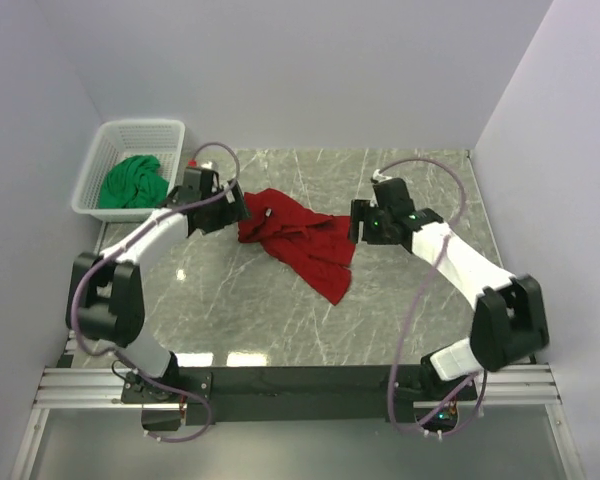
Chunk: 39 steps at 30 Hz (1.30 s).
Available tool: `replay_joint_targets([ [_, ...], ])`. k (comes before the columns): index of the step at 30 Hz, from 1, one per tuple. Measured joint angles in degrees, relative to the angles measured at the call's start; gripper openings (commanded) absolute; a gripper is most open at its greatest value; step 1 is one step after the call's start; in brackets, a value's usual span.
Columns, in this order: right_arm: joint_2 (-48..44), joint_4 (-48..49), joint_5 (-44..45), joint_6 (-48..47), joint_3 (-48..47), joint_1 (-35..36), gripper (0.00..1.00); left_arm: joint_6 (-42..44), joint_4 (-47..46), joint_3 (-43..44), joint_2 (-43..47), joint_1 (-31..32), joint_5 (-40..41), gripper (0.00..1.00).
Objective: Fold and stack the t-shirts
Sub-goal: Move the tshirt to the center of the board, then flatten the tshirt out
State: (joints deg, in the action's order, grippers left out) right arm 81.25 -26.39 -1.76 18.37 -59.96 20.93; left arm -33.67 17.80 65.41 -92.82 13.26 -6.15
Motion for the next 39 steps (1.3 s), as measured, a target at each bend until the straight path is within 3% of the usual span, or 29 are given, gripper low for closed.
replay_joint_targets([
  [8,16.94,1.09,3.30,-2.03,-11.06,0.15,0.72,-2.49,-2.82,-6.99,6.88,11.93,-0.48,0.93],
  [16,25.83,4.04,5.22,-1.14,-15.04,0.20,0.65,-8.66,-4.87,-7.50,-4.37,23.63,1.68,0.87],
  [27,29.09,6.95,6.99,1.42,-14.69,1.88,0.65,-15.69,-10.45,-5.18,-10.12,25.55,5.90,0.80],
  [29,29.73,7.17,7.45,1.60,-14.64,2.89,0.64,-16.09,-10.99,-5.03,-10.49,25.55,6.54,0.69],
  [32,30.77,7.21,8.41,1.81,-14.53,4.28,0.48,-16.79,-11.32,-4.55,-11.52,25.55,7.85,0.45],
  [33,31.12,7.17,8.85,2.10,-14.40,4.55,0.30,-16.52,-11.34,-4.50,-11.85,25.55,8.44,0.33],
  [34,31.21,7.41,9.70,2.05,-14.16,4.92,0.22,-16.70,-11.32,-4.50,-12.22,25.55,8.83,0.12],
  [35,31.15,7.65,10.05,2.47,-13.79,5.07,0.15,-16.65,-11.30,-4.37,-12.72,25.53,9.27,0.03],
  [37,30.51,8.44,12.04,3.15,-12.57,5.16,0.01,-15.50,-10.91,-3.52,-13.22,25.44,9.99,0.01],
  [39,29.18,8.81,13.05,3.96,-10.67,4.90,0.00,-14.05,-9.22,-2.12,-13.60,25.14,11.50,0.01],
])
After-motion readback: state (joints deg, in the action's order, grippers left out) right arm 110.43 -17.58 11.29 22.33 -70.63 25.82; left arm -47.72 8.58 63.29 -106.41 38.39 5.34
